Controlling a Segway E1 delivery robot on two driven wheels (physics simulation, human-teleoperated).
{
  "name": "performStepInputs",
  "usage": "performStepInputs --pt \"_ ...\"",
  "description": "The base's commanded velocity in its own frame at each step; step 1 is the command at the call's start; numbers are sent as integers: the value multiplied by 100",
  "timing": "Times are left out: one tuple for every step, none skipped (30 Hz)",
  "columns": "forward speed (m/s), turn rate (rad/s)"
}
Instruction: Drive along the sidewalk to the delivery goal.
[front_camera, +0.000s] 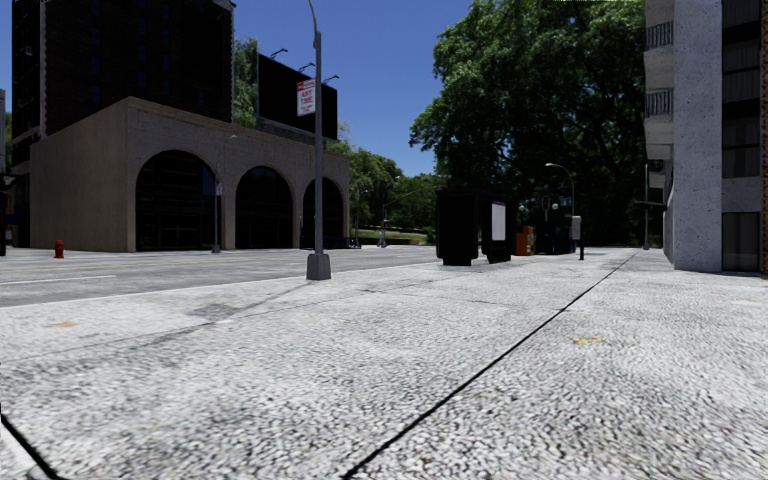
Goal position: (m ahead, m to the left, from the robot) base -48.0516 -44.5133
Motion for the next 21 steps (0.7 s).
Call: performStepInputs --pt "0 -32" --pt "0 -32" --pt "0 -32" --pt "0 -32" --pt "0 -32" --pt "0 -32" --pt "37 -32" --pt "37 -32" --pt "72 -32" --pt "99 -32" --pt "107 -32" --pt "107 -32" --pt "113 -32" --pt "120 -32" --pt "120 -32" --pt "125 -32" --pt "132 -32" --pt "141 -32" --pt "141 -32" --pt "148 -32" --pt "156 -33"
